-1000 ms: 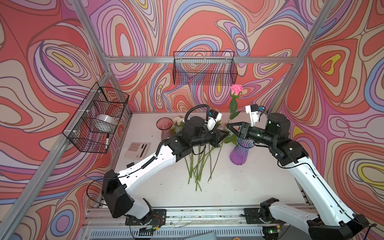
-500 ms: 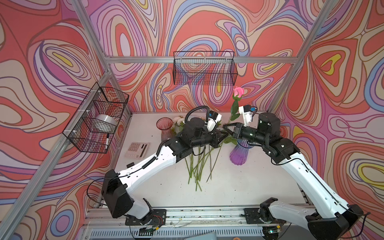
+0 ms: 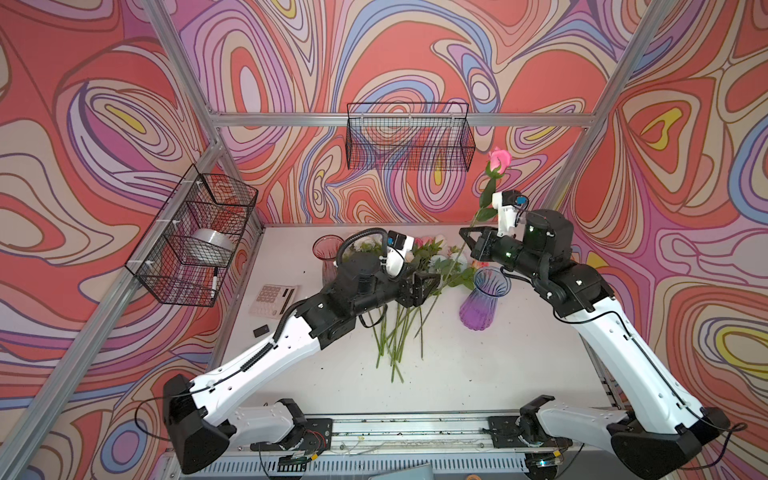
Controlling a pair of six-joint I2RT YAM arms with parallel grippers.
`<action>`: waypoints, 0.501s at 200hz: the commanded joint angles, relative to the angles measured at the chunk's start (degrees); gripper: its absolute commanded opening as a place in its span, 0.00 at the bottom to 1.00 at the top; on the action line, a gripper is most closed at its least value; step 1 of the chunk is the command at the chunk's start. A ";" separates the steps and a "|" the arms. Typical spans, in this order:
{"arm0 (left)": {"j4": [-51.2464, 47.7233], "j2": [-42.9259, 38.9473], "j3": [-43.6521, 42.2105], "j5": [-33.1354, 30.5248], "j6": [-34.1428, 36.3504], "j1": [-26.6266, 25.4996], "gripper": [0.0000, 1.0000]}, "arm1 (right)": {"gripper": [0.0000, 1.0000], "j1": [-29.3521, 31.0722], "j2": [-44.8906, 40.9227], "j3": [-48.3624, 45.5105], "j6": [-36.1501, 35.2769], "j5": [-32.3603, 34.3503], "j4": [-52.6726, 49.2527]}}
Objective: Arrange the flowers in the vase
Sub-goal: 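Raise the pink rose high with the right gripper while the left gripper withdraws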
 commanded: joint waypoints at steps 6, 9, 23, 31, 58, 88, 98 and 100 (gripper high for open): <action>-2.26 -6.28 -4.07 -6.16 2.21 0.73 0.77 | 0.04 0.42 2.49 9.74 -7.59 12.78 -6.38; -2.53 -6.84 -4.40 -6.39 2.29 0.82 0.77 | 0.04 0.41 2.93 11.02 -7.92 13.70 -6.99; -3.85 -8.68 -5.70 -7.42 2.48 1.17 0.77 | 0.04 0.41 5.02 16.92 -9.86 17.42 -9.77; -4.41 -9.39 -6.27 -7.68 2.65 1.28 0.77 | 0.04 0.39 5.93 19.75 -10.84 19.60 -11.13; -5.97 -10.70 -7.28 -8.31 3.20 1.44 0.77 | 0.04 0.40 7.82 27.22 -14.57 27.96 -15.27; -6.50 -10.07 -8.53 -9.43 3.10 1.52 0.77 | 0.04 0.34 7.62 27.99 -18.39 35.20 -17.16; -6.99 -9.29 -8.66 -9.82 2.93 1.49 0.77 | 0.04 0.33 7.35 26.73 -18.87 36.57 -17.32; -7.03 -9.12 -8.66 -9.92 2.88 1.48 0.77 | 0.04 0.29 7.28 26.50 -18.96 36.77 -17.29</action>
